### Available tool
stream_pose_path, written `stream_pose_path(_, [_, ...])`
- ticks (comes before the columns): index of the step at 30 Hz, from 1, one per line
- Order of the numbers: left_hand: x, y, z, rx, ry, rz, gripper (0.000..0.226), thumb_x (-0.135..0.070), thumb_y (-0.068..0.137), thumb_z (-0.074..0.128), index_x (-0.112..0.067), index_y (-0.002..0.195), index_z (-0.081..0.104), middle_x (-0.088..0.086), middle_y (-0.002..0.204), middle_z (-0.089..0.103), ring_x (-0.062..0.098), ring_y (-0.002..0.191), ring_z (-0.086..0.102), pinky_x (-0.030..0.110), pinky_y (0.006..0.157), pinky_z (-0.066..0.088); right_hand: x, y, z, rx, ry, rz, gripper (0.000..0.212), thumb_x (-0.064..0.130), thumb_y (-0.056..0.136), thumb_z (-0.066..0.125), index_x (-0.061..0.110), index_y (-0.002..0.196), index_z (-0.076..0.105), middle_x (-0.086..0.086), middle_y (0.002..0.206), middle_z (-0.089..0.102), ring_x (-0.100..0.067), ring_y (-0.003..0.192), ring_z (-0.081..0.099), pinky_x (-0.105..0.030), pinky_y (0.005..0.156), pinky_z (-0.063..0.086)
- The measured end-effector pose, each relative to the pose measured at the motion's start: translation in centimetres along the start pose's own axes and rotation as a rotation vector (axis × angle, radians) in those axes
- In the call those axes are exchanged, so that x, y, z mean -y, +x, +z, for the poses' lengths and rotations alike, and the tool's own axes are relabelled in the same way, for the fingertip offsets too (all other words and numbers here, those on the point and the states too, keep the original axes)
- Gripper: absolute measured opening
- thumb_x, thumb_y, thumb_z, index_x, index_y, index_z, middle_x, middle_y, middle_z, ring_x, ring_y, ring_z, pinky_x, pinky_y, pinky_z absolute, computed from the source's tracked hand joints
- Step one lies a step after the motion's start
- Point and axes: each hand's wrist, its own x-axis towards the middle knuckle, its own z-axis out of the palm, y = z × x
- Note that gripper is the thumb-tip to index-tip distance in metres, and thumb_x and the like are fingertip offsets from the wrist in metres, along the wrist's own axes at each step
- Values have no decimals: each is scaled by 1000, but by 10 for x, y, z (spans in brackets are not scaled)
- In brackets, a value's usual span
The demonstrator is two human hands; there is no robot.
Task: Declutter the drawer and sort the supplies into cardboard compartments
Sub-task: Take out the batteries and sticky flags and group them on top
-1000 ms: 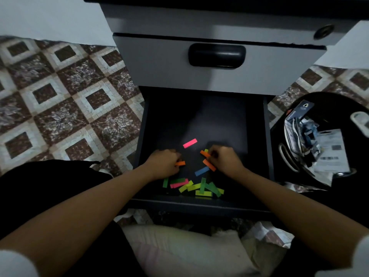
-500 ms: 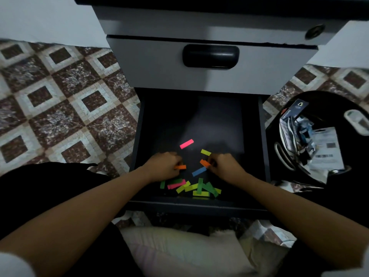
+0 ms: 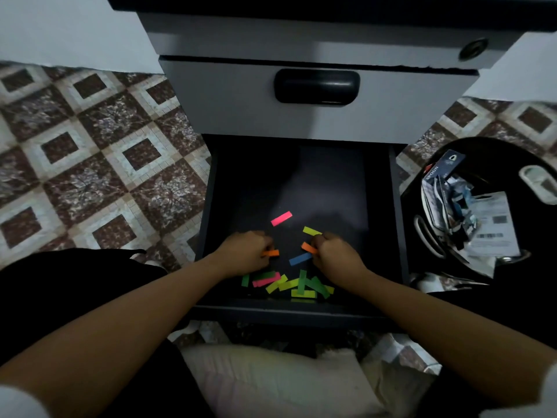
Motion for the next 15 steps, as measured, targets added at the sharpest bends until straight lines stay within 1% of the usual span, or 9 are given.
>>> stream_pose_path(4, [1, 0, 0, 1, -9, -3, 25, -27, 88, 53, -17, 109, 59, 4, 110, 55, 20, 97, 57, 32, 77, 45, 0, 1, 3, -36, -18, -5, 31, 15, 92, 49, 7, 121, 52, -11, 117, 50, -26, 110, 48, -34, 89, 45])
stream_pose_path(9, [0, 0, 0, -17, 3, -1, 28, -25, 88, 52, -17, 114, 58, 4, 115, 55, 22, 103, 56, 31, 79, 43, 4, 1, 5, -27, -85, 66, 26, 14, 94, 46, 6, 117, 52, -13, 119, 50, -28, 110, 49, -36, 86, 45])
stream_pose_path(11, [-1, 0, 0, -20, 3, -1, 28, -25, 88, 52, -17, 114, 58, 5, 115, 55, 22, 103, 56, 30, 80, 43, 6, 1, 4, -17, -95, 84, 27, 17, 92, 48, 6, 115, 53, -13, 119, 50, -28, 110, 49, -35, 85, 45])
stream_pose_path(15, [0, -1, 0, -8, 2, 0, 28, -26, 89, 52, -17, 114, 58, 4, 114, 55, 20, 100, 56, 31, 79, 45, 7, 2, 3, -8, -95, 94, 35, 25, 87, 56, 7, 117, 51, -11, 120, 50, -25, 111, 49, -33, 85, 44])
